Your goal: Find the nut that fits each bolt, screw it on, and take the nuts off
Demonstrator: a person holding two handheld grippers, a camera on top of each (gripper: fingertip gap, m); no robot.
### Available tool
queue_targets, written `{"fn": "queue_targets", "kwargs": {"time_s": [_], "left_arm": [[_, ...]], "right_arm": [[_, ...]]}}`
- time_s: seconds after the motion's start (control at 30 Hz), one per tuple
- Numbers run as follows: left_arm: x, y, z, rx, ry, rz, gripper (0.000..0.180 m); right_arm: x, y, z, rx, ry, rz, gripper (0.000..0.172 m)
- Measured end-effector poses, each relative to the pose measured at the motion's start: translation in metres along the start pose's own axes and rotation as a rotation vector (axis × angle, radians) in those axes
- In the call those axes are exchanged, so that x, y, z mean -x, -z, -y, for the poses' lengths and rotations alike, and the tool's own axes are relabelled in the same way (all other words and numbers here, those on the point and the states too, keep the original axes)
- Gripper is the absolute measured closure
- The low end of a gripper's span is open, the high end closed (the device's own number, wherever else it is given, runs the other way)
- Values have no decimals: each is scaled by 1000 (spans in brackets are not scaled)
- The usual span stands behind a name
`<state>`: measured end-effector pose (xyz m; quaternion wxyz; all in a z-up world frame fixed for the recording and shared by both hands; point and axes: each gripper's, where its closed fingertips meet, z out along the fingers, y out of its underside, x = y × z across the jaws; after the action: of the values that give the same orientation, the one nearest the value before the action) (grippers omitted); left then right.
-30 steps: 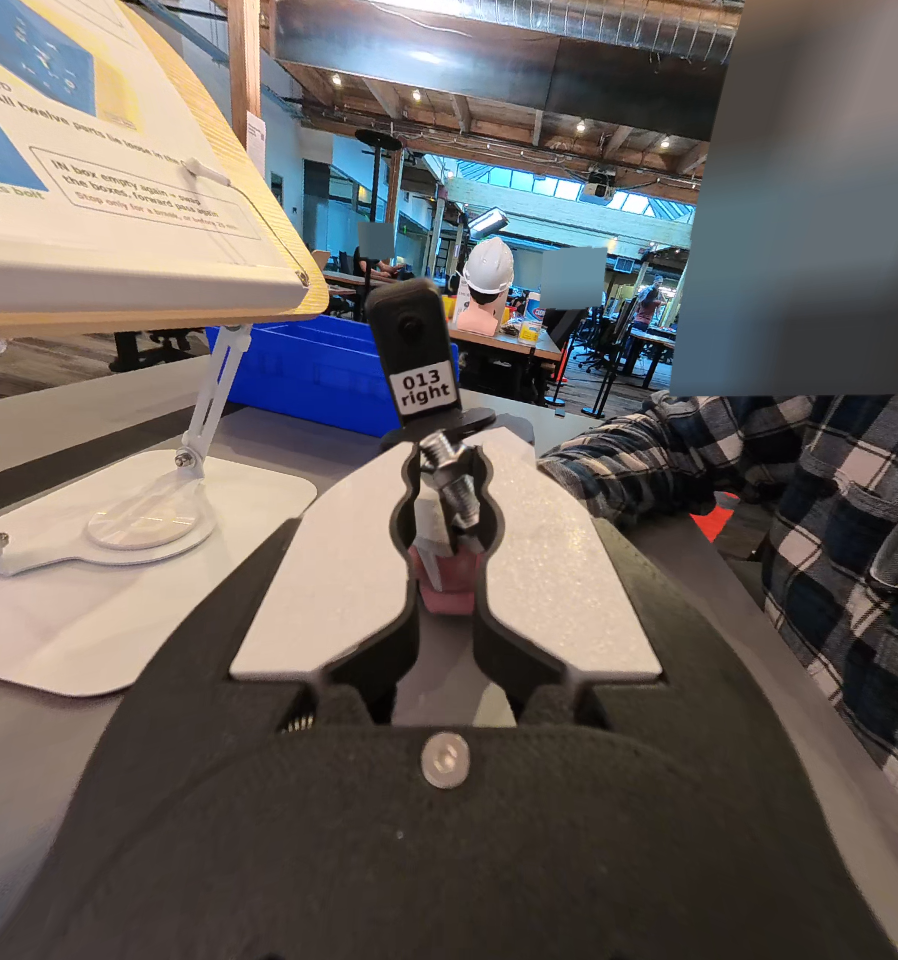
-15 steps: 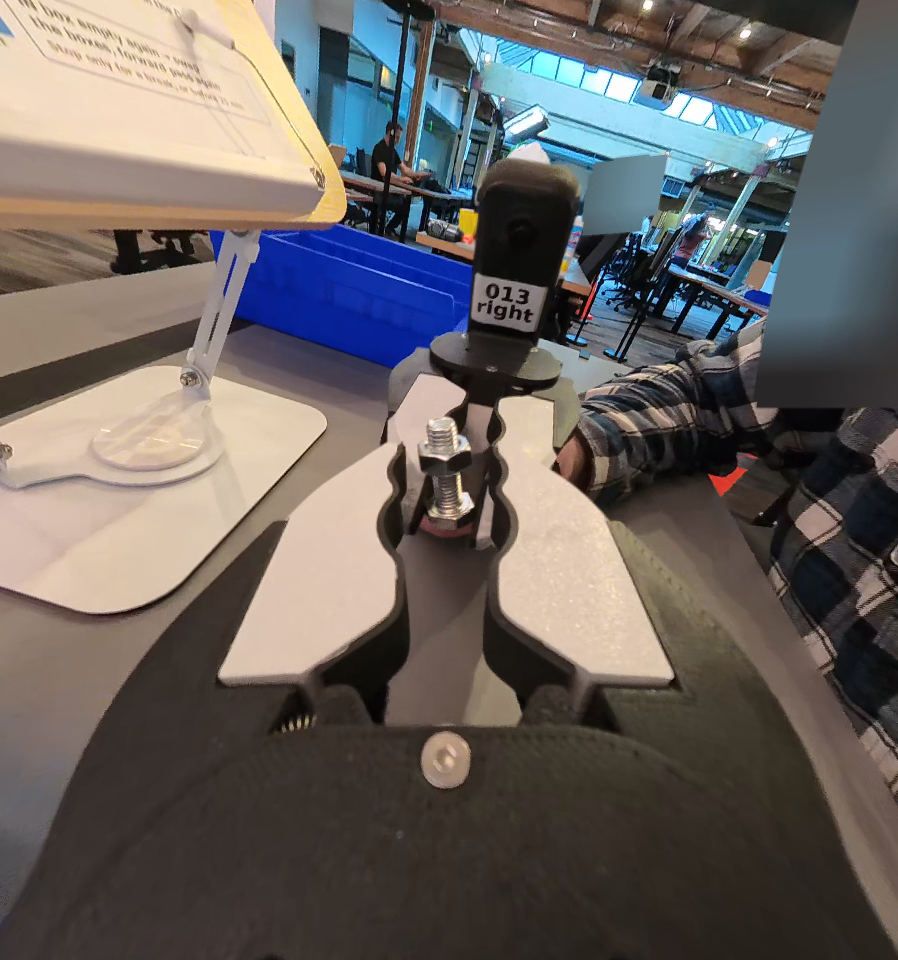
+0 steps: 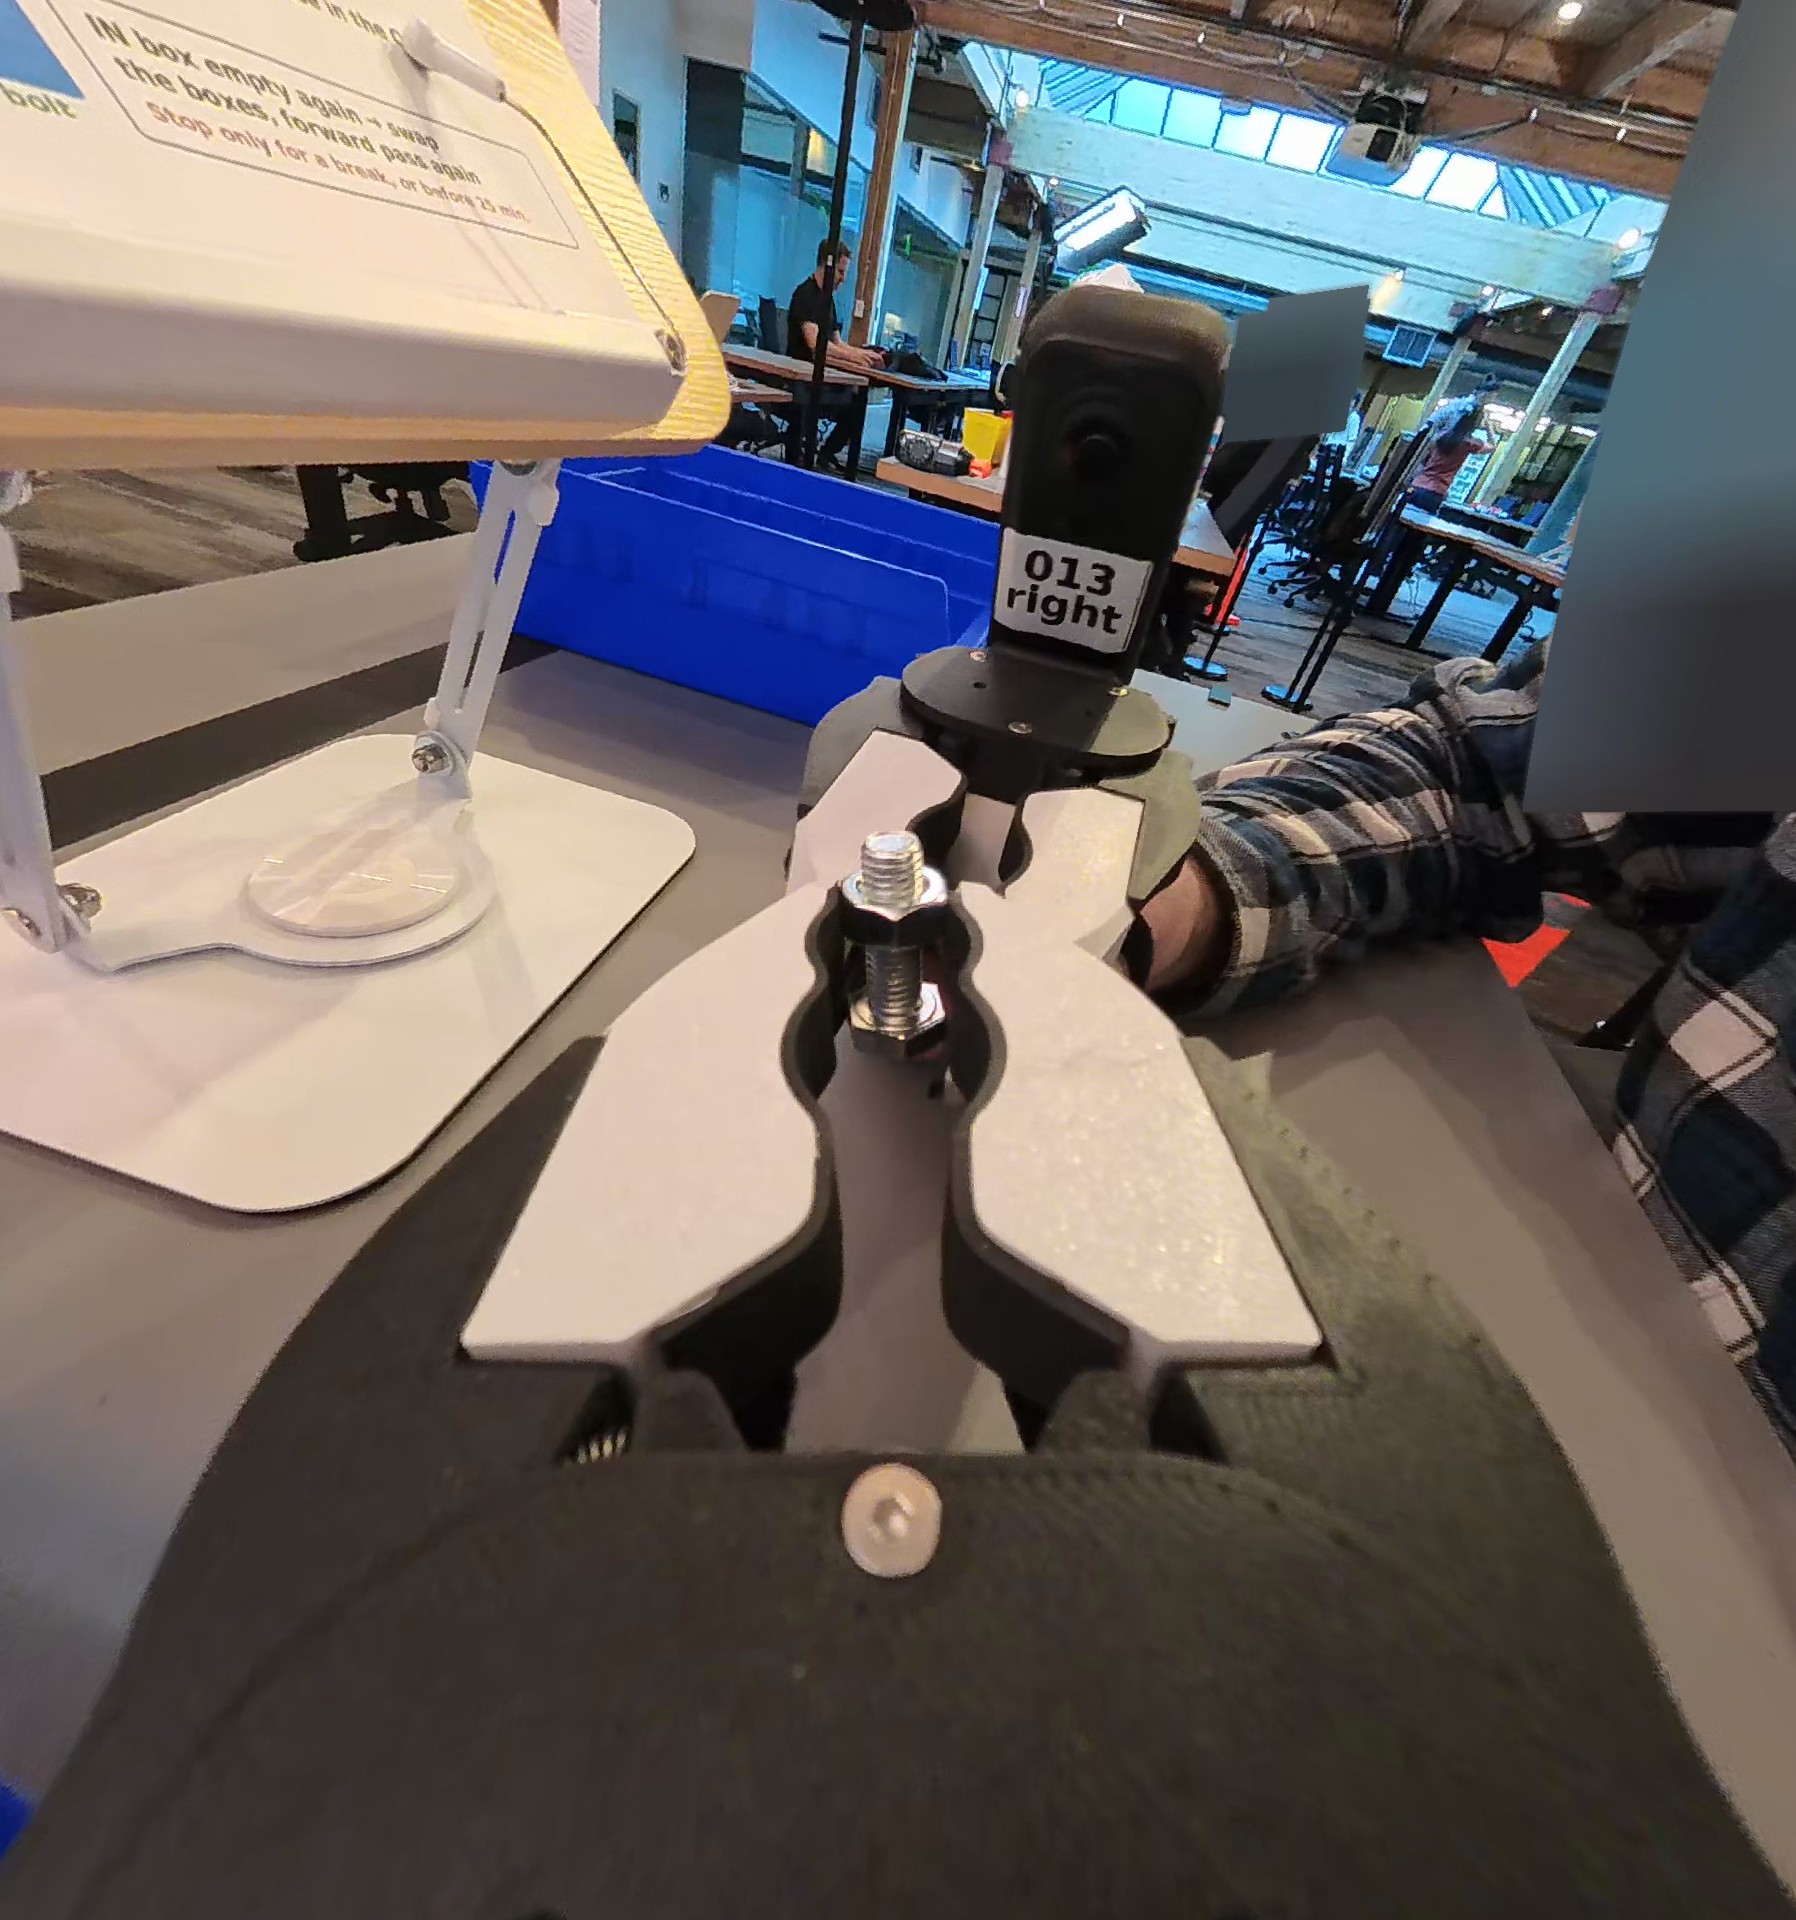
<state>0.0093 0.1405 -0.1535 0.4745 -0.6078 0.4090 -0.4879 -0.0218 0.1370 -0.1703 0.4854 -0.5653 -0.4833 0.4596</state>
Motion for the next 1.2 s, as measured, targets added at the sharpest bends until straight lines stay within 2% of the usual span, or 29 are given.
{"fn": "queue_targets", "kwargs": {"time_s": [0.4, 0.53, 0.73, 0.93, 1.2], "left_arm": [[0, 1, -1, -5, 42, -33, 163], [4, 4, 1, -1, 32, -2, 153], [10, 6, -6, 37, 45, 25, 150], [11, 3, -8, 43, 47, 34, 150], [20, -4, -2, -21, 21, 153, 163]], "right_arm": [[0, 1, -2, 23, 37, -17, 152], [-3, 2, -2, 20, 43, -34, 152], [-8, 5, -1, 10, 31, -56, 152], [-16, 6, -5, 45, 69, -130, 152], [-26, 7, -8, 96, 117, -244, 152]]}}
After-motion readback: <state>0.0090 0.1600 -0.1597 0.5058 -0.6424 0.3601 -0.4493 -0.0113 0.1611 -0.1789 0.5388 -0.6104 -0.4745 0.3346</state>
